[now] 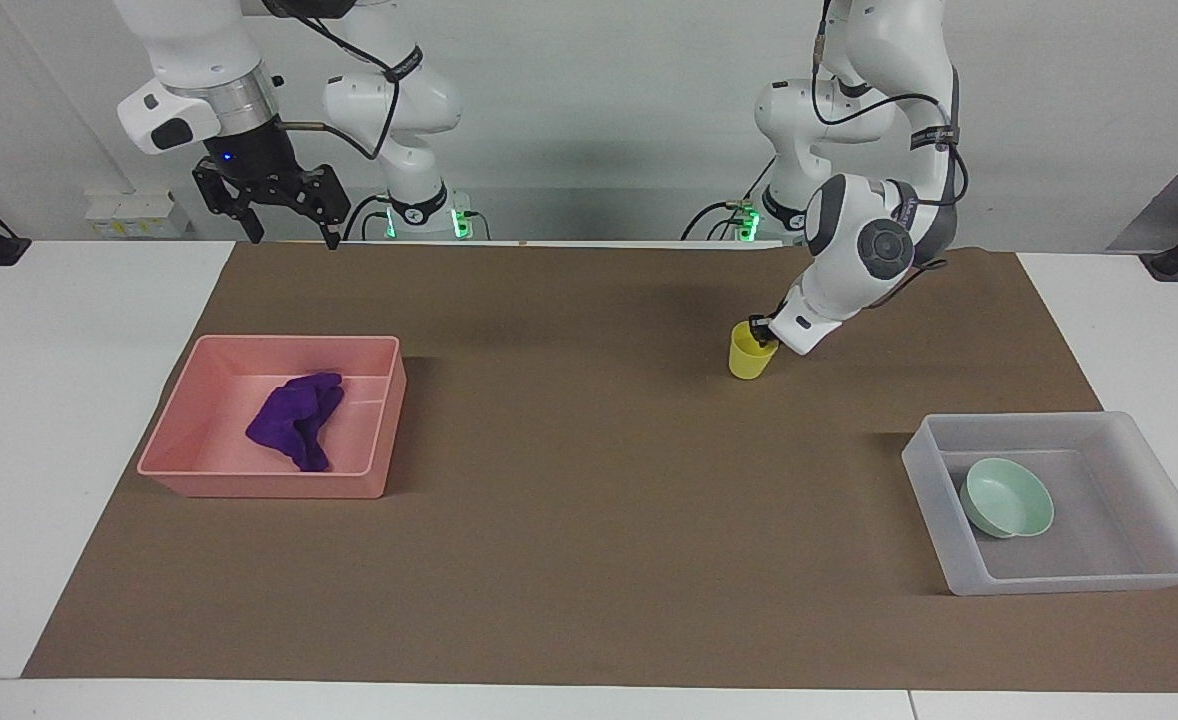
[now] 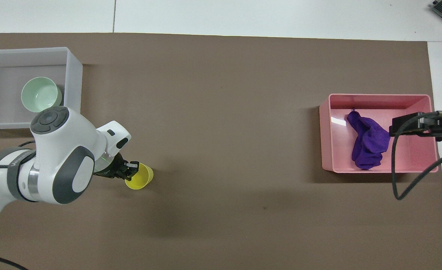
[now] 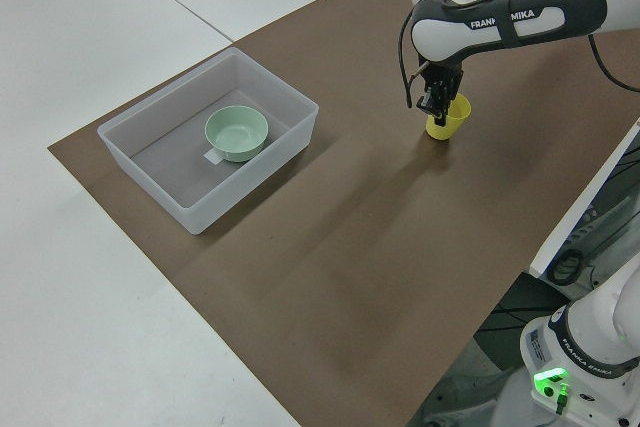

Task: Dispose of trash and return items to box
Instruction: 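Lift the yellow cup with the left gripper into the green bowl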

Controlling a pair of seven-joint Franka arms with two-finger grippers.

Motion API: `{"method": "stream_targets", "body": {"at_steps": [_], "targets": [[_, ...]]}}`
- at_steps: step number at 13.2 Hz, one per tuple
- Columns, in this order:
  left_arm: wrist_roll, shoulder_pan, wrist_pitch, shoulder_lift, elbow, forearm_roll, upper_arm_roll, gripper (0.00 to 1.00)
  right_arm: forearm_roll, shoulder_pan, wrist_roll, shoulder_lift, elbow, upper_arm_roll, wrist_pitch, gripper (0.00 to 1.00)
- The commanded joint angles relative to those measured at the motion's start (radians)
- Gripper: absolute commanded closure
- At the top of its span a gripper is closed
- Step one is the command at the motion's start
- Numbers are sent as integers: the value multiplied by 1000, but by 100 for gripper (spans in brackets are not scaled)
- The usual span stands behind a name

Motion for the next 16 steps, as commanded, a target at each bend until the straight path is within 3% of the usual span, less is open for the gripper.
{"method": "stream_targets", "body": {"at_steps": [1, 3, 6, 9, 11, 16], "targets": [[-3, 67, -151, -4, 153, -8, 10, 100, 22, -12, -22, -26, -30, 0, 10, 0], [-3, 146, -292, 2, 326, -6, 16, 100, 22, -12, -21, -26, -30, 0, 7, 0], [5, 330, -315, 47, 535, 1, 18, 100, 22, -12, -18, -26, -31, 0, 7, 0], [104, 453, -276, 177, 653, 9, 19, 100, 12, -16, -28, -9, 7, 0, -14, 0], [103, 473, -172, 283, 712, 14, 19, 100, 6, -21, -27, 9, 41, -5, -36, 0], [98, 494, -13, 447, 743, 56, 28, 100, 24, -36, -25, 15, 25, -3, -28, 0]]}}
